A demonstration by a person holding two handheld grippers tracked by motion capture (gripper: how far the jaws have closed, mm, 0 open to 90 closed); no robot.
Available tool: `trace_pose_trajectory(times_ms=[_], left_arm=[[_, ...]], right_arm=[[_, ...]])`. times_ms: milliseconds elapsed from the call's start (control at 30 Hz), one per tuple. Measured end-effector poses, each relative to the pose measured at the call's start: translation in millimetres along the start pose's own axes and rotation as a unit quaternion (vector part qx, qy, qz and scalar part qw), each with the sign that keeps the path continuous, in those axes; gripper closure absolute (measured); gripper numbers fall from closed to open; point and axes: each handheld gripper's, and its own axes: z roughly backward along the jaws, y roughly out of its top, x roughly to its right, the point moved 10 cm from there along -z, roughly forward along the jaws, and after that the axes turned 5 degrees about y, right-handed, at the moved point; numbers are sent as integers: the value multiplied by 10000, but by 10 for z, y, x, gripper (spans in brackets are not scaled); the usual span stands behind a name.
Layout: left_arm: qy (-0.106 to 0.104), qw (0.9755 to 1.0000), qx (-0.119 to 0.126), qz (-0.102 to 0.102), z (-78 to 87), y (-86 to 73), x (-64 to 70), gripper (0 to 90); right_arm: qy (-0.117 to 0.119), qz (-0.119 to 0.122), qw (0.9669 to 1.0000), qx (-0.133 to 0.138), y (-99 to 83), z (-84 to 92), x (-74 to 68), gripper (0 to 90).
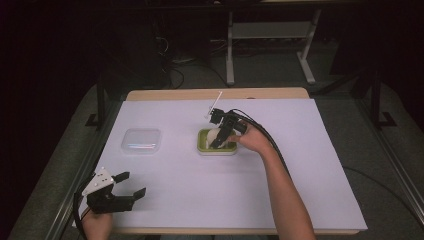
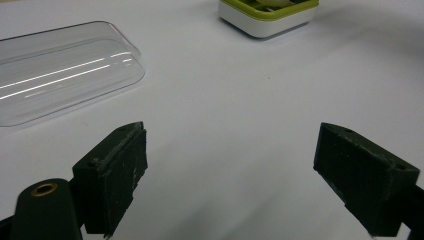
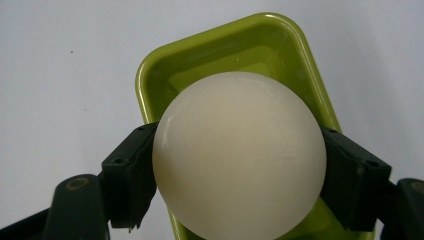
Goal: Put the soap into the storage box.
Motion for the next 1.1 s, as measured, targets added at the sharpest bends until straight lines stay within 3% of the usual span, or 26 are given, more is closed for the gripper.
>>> trace_pose_trajectory(times_ms=[1100], left_arm=[[6, 10000, 5, -3, -1, 3, 4, 130]], right_arm=[[-36, 17, 10000, -65, -12, -10, 4, 237]])
